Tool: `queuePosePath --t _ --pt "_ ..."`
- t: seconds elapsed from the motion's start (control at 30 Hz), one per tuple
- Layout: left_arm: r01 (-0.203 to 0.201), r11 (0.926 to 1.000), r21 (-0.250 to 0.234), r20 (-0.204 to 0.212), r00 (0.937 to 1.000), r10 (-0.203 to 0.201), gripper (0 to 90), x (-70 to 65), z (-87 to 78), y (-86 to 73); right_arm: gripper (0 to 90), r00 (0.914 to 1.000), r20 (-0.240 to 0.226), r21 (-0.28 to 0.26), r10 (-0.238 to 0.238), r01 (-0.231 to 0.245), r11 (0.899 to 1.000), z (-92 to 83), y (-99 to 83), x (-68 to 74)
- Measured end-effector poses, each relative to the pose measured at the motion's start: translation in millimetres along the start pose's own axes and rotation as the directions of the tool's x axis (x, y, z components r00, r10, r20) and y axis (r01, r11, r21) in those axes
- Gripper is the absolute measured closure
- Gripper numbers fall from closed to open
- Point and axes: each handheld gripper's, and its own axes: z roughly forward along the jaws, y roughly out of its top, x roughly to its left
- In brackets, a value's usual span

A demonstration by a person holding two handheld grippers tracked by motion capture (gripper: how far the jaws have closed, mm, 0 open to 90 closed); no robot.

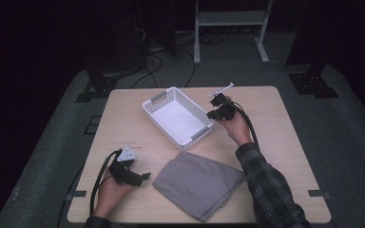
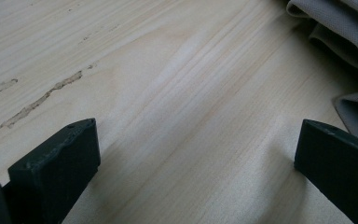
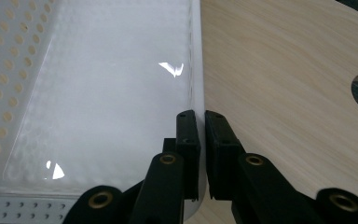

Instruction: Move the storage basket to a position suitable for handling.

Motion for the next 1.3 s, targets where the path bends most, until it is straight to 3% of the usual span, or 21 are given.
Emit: queuePosePath --t 0.33,0.77,1.3 --pt "-0.001 1.0000 0.001 0.000 1.0000 0.001 0.0 0.1 0.0 0.0 83.9 0.9996 0.028 0.013 0.010 -0.010 1.000 -12.2 -11.2 -13.5" --pt "-0.001 1.0000 -0.001 -0.001 1.0000 0.001 0.0 0.0 0.1 -0.1 84.1 0.9985 0.049 0.021 0.024 -0.025 0.999 -38.4 -39.7 -36.3" --pt "-0.001 1.0000 0.001 -0.001 1.0000 0.001 0.0 0.0 0.0 0.0 84.1 0.9968 0.068 0.030 0.043 -0.045 0.999 -67.1 -72.1 -53.2"
